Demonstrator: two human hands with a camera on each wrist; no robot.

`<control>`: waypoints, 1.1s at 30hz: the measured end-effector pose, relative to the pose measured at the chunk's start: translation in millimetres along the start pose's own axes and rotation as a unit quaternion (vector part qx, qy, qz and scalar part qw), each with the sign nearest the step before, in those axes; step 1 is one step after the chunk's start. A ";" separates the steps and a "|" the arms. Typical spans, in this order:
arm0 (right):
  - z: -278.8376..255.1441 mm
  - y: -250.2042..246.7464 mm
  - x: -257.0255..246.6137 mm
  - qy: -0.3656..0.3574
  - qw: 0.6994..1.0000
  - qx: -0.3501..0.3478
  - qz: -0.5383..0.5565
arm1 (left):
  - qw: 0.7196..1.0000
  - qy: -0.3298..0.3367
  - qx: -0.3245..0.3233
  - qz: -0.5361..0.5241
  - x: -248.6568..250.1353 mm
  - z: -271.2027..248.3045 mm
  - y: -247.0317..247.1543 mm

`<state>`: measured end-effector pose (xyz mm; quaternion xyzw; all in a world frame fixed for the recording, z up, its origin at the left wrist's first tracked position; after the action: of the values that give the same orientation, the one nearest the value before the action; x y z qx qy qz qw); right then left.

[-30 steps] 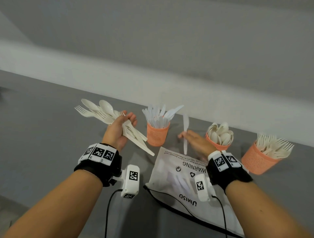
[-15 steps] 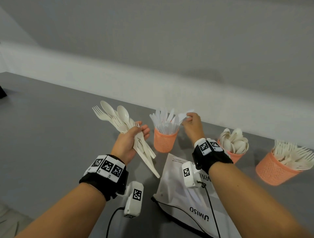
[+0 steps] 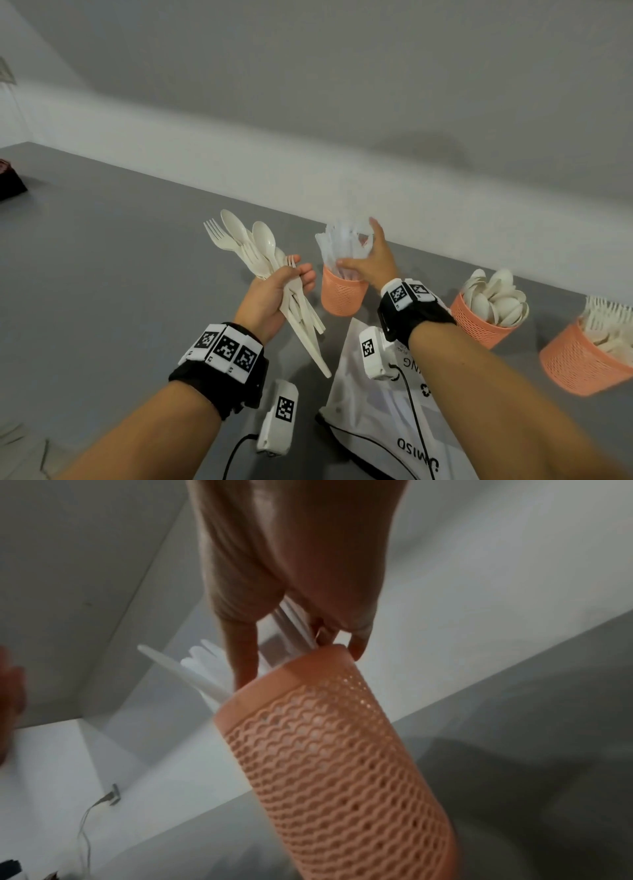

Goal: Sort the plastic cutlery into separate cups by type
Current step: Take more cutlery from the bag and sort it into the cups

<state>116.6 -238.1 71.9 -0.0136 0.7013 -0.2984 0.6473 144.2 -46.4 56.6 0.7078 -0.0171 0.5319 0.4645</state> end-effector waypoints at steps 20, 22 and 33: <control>-87.4 8.2 -53.7 -0.129 0.980 -0.122 -0.093 | 0.998 -0.014 -0.056 -0.016 -10.0 7.1 43.5; -96.0 19.1 -41.4 -0.085 0.972 -0.172 -0.132 | 0.997 -0.019 -0.068 -0.011 -14.9 6.2 51.8; -133.2 -31.4 -26.5 0.072 0.982 -0.154 -0.078 | 0.998 -0.046 -0.039 -0.027 -49.1 0.4 87.0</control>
<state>-12.6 -199.7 107.3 -0.1463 0.7803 -0.2371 0.5599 78.1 -119.2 74.4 0.7132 -0.0399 0.4846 0.5049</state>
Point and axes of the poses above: each hand's wrist, its own z-axis towards the middle knuckle, its own y-axis out of the palm, x = y × z, the point moved 5 cm from there along z, towards the middle knuckle, and after that the axes turned 13 degrees about -x, right-handed, at the moved point
